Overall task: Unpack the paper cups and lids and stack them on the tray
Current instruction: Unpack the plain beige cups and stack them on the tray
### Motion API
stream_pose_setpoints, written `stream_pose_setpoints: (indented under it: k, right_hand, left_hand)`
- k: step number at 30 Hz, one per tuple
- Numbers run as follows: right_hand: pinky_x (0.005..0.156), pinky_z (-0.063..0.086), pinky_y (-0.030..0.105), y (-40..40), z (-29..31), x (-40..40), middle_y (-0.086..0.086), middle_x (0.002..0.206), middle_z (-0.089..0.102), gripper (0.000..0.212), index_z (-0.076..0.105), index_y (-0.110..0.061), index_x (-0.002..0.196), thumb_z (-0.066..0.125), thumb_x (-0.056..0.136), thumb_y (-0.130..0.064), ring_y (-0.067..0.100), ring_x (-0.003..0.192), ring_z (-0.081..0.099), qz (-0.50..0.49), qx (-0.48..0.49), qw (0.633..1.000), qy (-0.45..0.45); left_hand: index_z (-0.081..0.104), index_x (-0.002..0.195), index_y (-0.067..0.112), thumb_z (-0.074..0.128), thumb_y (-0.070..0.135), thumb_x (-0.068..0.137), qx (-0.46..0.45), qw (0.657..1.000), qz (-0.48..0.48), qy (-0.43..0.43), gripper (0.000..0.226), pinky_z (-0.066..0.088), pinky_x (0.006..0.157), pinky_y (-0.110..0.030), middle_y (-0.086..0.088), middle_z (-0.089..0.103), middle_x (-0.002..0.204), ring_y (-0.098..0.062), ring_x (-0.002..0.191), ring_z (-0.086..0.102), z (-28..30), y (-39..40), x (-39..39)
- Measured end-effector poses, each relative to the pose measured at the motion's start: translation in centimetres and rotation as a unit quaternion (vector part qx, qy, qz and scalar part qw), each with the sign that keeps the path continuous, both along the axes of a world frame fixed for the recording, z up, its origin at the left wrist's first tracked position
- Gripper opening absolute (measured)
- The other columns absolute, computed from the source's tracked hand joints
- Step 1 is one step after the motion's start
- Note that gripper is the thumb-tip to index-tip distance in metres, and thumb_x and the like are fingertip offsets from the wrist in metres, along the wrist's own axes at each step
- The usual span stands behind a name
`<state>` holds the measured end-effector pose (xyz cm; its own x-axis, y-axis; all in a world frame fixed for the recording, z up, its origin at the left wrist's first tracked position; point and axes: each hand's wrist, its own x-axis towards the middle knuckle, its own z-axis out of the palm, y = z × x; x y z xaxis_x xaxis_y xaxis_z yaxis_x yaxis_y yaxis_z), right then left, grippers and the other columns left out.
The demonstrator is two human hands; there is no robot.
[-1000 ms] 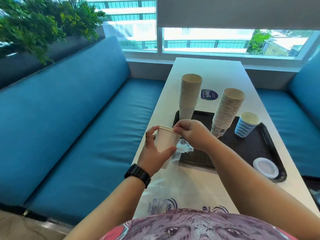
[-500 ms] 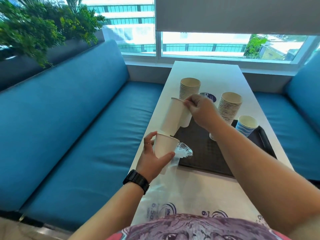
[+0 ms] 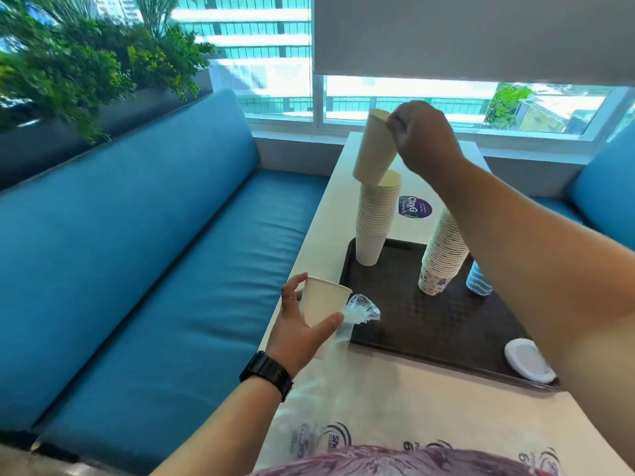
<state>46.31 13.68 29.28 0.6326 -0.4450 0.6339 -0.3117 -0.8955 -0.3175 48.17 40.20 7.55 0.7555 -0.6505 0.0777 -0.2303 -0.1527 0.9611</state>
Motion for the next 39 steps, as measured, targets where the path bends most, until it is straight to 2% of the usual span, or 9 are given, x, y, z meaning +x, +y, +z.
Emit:
stream_pose_setpoints:
  k: [12,17,19,22,27,30,33,36,39]
  right_hand:
    - [0.084,0.047,0.041,-1.8,-4.3,1.4,0.020,0.106,0.063,0.024,0.066,0.000,0.106,0.049,0.098,-0.016,0.039,0.098,0.059,-0.017,-0.042,0.992,0.120]
    - [0.084,0.047,0.039,-1.7,-6.9,1.1,0.014,0.106,0.064,0.023,0.068,-0.008,0.106,0.048,0.097,-0.014,0.036,0.102,0.059,-0.030,-0.020,0.987,0.157]
    - [0.096,0.042,0.040,-1.6,-8.0,1.0,0.013,0.110,0.065,0.025,0.068,-0.010,0.108,0.046,0.098,-0.014,0.035,0.106,0.058,-0.044,-0.017,0.986,0.159]
    - [0.117,0.019,0.042,-2.0,-9.3,1.1,0.013,0.116,0.066,0.029,0.069,-0.011,0.112,0.045,0.095,-0.008,0.032,0.113,0.058,-0.052,-0.024,0.986,0.159]
    - [0.121,0.004,0.046,-2.0,-9.6,0.7,0.012,0.139,0.055,0.041,0.059,-0.013,0.131,0.045,0.094,-0.004,0.020,0.141,0.037,-0.030,-0.034,0.985,0.166]
    - [0.121,0.007,0.045,-0.5,-9.4,0.1,0.008,0.141,0.054,0.041,0.057,-0.013,0.134,0.053,0.094,-0.006,0.021,0.141,0.036,0.001,-0.037,0.992,0.118]
    - [0.111,0.029,0.035,2.5,-9.8,-1.1,0.005,0.127,0.065,0.027,0.069,-0.016,0.119,0.060,0.093,-0.016,0.024,0.125,0.054,0.057,0.023,0.995,0.076]
    - [0.089,0.041,0.025,5.8,-10.5,-2.5,-0.001,0.117,0.069,0.021,0.073,-0.020,0.112,0.061,0.094,-0.023,0.017,0.108,0.062,0.087,0.122,0.983,0.108]
    - [0.089,0.046,0.028,8.2,-11.4,-3.8,-0.003,0.110,0.071,0.021,0.073,-0.020,0.109,0.061,0.094,-0.029,0.013,0.101,0.063,0.120,0.208,0.961,0.134]
  left_hand:
    - [0.021,0.119,0.067,0.081,0.041,0.072,0.006,1.000,0.004,-0.007,0.081,0.058,0.082,-0.034,0.007,0.050,0.119,-0.015,0.099,0.063,-0.4,-0.2,0.4]
    - [0.020,0.118,0.067,0.083,0.029,0.077,0.008,1.000,0.007,-0.017,0.084,0.055,0.077,-0.022,0.010,0.049,0.117,-0.009,0.098,0.062,-0.7,-0.2,0.4]
    - [0.022,0.121,0.062,0.083,0.027,0.078,0.007,1.000,0.007,-0.011,0.083,0.054,0.074,-0.019,0.011,0.050,0.116,-0.007,0.096,0.063,-0.7,-0.3,0.4]
    - [0.022,0.121,0.061,0.083,0.026,0.078,0.005,1.000,0.006,-0.006,0.083,0.053,0.073,-0.016,0.012,0.049,0.115,-0.007,0.097,0.062,-0.6,-0.4,0.3]
    - [0.020,0.120,0.063,0.082,0.027,0.078,0.006,1.000,0.004,0.000,0.084,0.055,0.076,-0.020,0.012,0.046,0.116,-0.006,0.098,0.061,-0.4,-0.4,0.2]
    - [0.020,0.117,0.068,0.083,0.027,0.077,0.001,1.000,0.010,0.000,0.085,0.055,0.077,-0.023,0.009,0.048,0.117,-0.008,0.098,0.062,-0.3,-0.4,0.2]
    - [0.022,0.118,0.064,0.083,0.025,0.078,-0.005,1.000,0.007,0.004,0.083,0.054,0.075,-0.020,0.011,0.047,0.115,-0.006,0.096,0.061,0.1,-0.4,0.0]
    - [0.021,0.117,0.062,0.082,0.025,0.079,-0.002,1.000,0.002,0.006,0.081,0.053,0.069,-0.016,0.014,0.045,0.114,-0.005,0.096,0.059,0.6,-0.5,-0.3]
    - [0.023,0.120,0.058,0.082,0.024,0.079,-0.007,1.000,0.003,0.008,0.079,0.050,0.062,-0.010,0.014,0.045,0.112,-0.003,0.095,0.058,1.1,-0.5,-0.6]
